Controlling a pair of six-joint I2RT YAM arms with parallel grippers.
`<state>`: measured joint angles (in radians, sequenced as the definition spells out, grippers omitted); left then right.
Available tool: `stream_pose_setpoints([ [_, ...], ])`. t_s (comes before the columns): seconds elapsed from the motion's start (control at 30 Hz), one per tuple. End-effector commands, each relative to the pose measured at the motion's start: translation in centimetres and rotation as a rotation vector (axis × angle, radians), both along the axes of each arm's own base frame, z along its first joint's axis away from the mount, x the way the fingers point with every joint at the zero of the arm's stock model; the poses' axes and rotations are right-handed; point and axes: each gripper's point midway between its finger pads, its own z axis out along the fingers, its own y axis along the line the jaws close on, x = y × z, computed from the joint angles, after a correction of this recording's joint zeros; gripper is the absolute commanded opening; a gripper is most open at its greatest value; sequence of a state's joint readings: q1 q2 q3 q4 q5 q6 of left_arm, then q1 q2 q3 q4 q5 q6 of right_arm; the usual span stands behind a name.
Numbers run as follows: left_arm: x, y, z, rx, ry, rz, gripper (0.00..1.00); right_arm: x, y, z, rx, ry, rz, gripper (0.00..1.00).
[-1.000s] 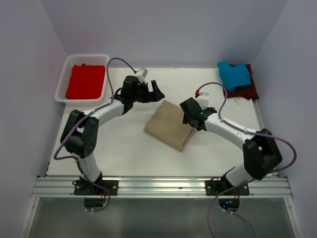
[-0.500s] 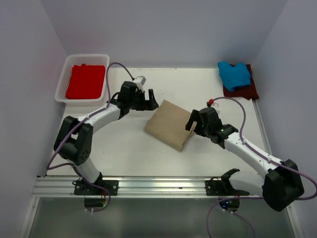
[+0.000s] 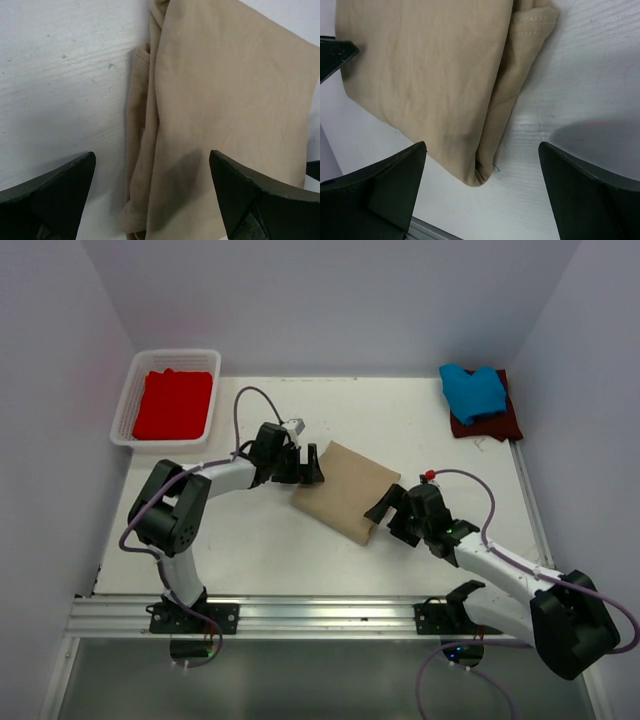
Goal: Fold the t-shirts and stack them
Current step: Fold the long partially folded tshirt into a neat square, then put the neatly folded tshirt into the corner of the board with the right arm
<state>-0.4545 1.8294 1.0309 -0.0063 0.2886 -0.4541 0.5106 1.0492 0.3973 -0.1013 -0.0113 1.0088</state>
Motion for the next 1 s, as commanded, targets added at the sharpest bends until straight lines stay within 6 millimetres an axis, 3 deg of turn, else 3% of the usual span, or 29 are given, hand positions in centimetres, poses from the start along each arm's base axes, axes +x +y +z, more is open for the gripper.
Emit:
stream_pose_setpoints([
  [0.0,-1.8,-1.5,-0.3,-0.039,0.02,-0.043,1.0,1.7,0.5,0.2,0.051,-0.045,-0.044,0.99],
  [0.07,-3.4,-2.1,-0.7,-0.044,0.043,-0.057,1.0,2.5,0.5,-0.7,0.038,-0.037,-0.049,0.99],
  [0.2,-5.5,-3.2,0.5,-0.069,0.035,-0.075,1.0,3.7,0.7,-2.9,0.004,0.011,-0.055,0.99],
  [0.33,-6.6,-3.3,1.1,-0.084,0.045,-0.068,1.0,4.6,0.7,-5.5,-0.041,0.061,-0.063,0.99],
  [0.5,-7.6,-3.3,1.8,-0.102,0.053,-0.056,1.0,5.9,1.2,-5.9,-0.05,0.064,-0.054,0.99],
  [0.6,-8.2,-3.0,0.8,-0.089,0.069,-0.051,1.0,6.3,1.9,-6.0,-0.041,0.073,-0.02,0.96],
  [0.7,-8.5,-2.8,-0.6,-0.072,0.101,-0.05,1.0,6.6,2.7,-6.0,-0.026,0.071,0.014,0.81],
  [0.77,-8.8,-2.7,-1.7,-0.067,0.128,-0.045,1.0,7.0,3.4,-6.0,-0.017,0.071,0.046,0.65],
  [0.97,-9.0,-2.8,-3.2,-0.059,0.154,-0.044,0.98,6.3,6.0,-7.1,0.041,0.147,0.196,0.42],
])
